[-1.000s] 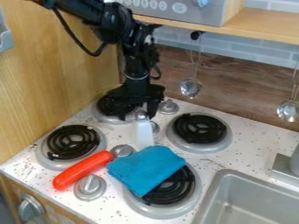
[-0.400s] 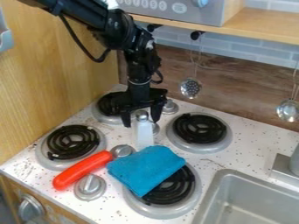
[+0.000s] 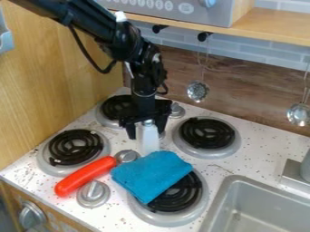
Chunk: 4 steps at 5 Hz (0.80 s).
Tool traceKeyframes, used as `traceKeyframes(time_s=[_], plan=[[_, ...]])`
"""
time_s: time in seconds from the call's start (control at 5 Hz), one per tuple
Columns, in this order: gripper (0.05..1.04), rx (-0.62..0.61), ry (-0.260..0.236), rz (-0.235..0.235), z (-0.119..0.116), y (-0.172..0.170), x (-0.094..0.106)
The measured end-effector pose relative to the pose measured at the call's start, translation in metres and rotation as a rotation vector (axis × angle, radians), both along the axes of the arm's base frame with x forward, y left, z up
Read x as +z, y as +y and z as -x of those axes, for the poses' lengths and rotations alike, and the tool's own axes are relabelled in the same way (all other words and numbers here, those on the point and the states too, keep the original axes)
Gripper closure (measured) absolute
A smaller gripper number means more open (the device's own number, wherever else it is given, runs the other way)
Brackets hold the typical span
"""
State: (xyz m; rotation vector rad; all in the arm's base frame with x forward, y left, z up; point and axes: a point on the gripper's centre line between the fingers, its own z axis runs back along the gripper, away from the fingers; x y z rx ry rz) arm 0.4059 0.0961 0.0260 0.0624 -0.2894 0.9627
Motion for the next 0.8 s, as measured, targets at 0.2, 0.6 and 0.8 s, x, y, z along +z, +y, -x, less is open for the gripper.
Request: traceKeyframes(time_s=[0.2, 0.6, 0.8], plan=[[0.401, 0.028, -0.010, 0.010, -0.001, 0.000, -0.001], [0.438, 0.007, -0.005, 0.036, 0.004, -0.006, 0.000], [0.438, -0.023, -0.005, 0.041, 0.009, -0.010, 0.017]])
